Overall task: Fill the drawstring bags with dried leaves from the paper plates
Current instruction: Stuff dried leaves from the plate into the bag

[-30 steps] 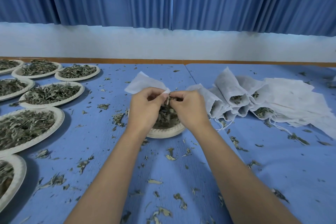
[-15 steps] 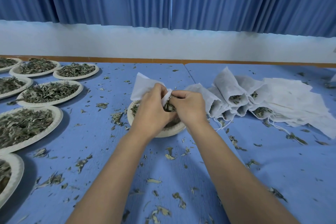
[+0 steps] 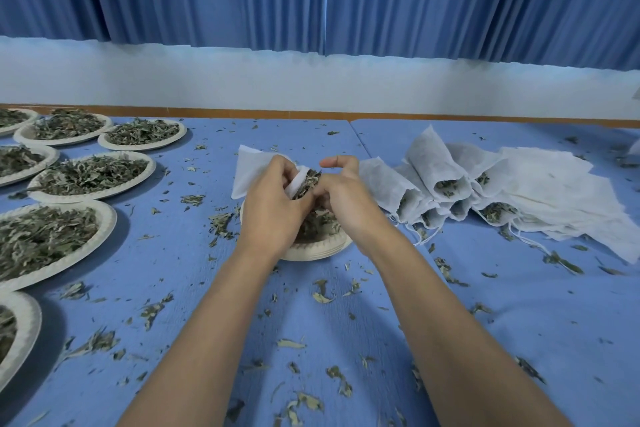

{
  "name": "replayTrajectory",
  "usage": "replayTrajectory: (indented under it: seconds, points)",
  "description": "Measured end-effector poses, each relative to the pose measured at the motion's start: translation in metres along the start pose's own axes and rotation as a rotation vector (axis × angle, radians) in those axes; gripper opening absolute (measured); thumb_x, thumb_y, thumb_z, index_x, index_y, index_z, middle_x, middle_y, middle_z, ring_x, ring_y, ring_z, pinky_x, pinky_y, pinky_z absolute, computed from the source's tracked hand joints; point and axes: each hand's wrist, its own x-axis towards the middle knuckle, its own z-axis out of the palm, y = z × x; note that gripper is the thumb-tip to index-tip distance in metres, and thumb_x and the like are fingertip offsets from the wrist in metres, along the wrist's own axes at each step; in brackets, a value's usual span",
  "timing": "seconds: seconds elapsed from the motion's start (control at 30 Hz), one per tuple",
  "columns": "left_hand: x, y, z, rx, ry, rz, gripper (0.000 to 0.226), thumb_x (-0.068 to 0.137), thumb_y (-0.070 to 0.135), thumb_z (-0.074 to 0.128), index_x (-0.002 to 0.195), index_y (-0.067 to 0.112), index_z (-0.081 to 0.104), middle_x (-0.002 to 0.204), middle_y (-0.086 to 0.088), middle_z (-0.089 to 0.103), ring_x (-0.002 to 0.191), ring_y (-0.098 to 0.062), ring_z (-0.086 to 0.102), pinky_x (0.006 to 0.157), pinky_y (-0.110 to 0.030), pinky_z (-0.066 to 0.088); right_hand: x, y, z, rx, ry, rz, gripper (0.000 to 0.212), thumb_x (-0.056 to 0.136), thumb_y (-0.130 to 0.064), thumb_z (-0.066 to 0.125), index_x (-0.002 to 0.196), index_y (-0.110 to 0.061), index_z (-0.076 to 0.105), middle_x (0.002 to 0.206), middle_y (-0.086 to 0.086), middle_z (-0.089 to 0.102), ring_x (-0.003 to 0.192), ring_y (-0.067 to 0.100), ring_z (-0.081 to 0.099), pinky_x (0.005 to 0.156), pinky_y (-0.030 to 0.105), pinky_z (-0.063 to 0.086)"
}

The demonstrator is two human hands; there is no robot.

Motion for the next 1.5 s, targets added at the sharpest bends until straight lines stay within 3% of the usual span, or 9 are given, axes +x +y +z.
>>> replayTrajectory:
  seconds: [0.23,0.5,0.6,0.73,0.8,0.93,1.07,1.27,1.5]
  points:
    - [-0.002,0.004,-0.004,0.018,-0.038,0.025,0.023,0.077,0.01,0.067,0.079,0.017,0.046,0.061,0.01,0.042,0.053,-0.004,0.038,0.05,-0.022,0.03,-0.004,0.003,0.003,-0.254,-0.018,-0.173,0.025,0.085,-0.014,0.039,0.106,-0.026,0.033,0.066,-0.002,0.047,0.065,0.017,0.045,0.061,0.033,0.031]
    - [0.001,0.006,-0.011,-0.058,0.02,0.061,0.023,0.079,0.001,0.062,0.074,0.018,0.047,0.061,0.009,0.045,0.052,0.002,0.041,0.05,-0.01,0.034,0.003,0.001,-0.008,0.586,0.019,0.053,0.024,0.089,0.008,0.038,0.102,-0.011,0.043,0.089,0.015,0.067,0.072,0.022,0.069,0.071,0.027,0.059]
    - [0.003,0.006,-0.012,-0.091,-0.023,0.061,0.025,0.081,0.004,0.063,0.073,0.02,0.046,0.062,0.006,0.044,0.052,-0.002,0.038,0.049,-0.012,0.033,0.005,0.006,-0.009,0.417,0.087,0.0,0.014,0.094,-0.002,0.047,0.101,-0.013,0.049,0.103,0.011,0.062,0.069,0.019,0.07,0.067,0.027,0.059]
    - [0.007,0.001,-0.016,-0.139,-0.16,0.037,0.029,0.081,0.005,0.065,0.072,0.024,0.046,0.065,0.001,0.045,0.055,-0.007,0.038,0.049,-0.014,0.033,0.008,0.013,-0.009,-0.092,0.168,-0.217,0.015,0.093,-0.014,0.058,0.101,-0.017,0.07,0.095,-0.009,0.067,0.091,0.01,0.064,0.086,0.029,0.053]
    - [0.008,0.0,-0.018,-0.165,-0.219,0.03,0.029,0.082,0.003,0.065,0.073,0.024,0.047,0.068,-0.003,0.047,0.057,-0.01,0.039,0.049,-0.016,0.034,0.008,0.013,-0.009,-0.163,0.168,-0.269,0.017,0.092,-0.011,0.059,0.099,-0.015,0.073,0.094,-0.005,0.072,0.093,0.01,0.065,0.087,0.028,0.052]
    - [0.008,0.0,-0.016,-0.166,-0.203,0.015,0.026,0.082,0.002,0.064,0.074,0.02,0.046,0.069,-0.004,0.047,0.058,-0.011,0.039,0.05,-0.017,0.034,0.008,0.014,-0.008,-0.307,0.248,-0.351,0.017,0.092,-0.011,0.058,0.099,-0.011,0.073,0.09,-0.003,0.071,0.081,0.005,0.061,0.072,0.006,0.044]
    - [0.01,0.007,-0.011,-0.09,0.02,0.018,0.024,0.082,0.003,0.06,0.072,0.017,0.043,0.061,0.005,0.042,0.052,-0.005,0.034,0.047,-0.015,0.03,0.005,0.01,-0.002,-0.37,0.359,-0.427,0.016,0.094,-0.012,0.056,0.098,-0.009,0.071,0.09,0.0,0.071,0.08,0.008,0.059,0.068,0.008,0.04]
    - [0.021,0.012,-0.008,0.052,0.24,-0.097,0.024,0.08,-0.007,0.049,0.075,0.015,0.045,0.063,0.004,0.045,0.05,-0.005,0.04,0.042,-0.011,0.032,0.001,0.01,0.008,-0.41,0.309,-0.406,0.015,0.094,-0.014,0.054,0.098,-0.011,0.068,0.089,-0.001,0.068,0.089,0.016,0.061,0.08,0.032,0.048]
    - [0.023,0.011,-0.003,0.062,0.146,-0.108,0.017,0.084,0.004,0.057,0.08,0.017,0.047,0.07,0.004,0.05,0.058,-0.009,0.046,0.047,-0.009,0.036,0.001,0.008,0.007,-0.235,0.32,-0.307,0.014,0.094,-0.012,0.052,0.096,-0.01,0.065,0.086,0.003,0.069,0.085,0.019,0.065,0.081,0.038,0.052]
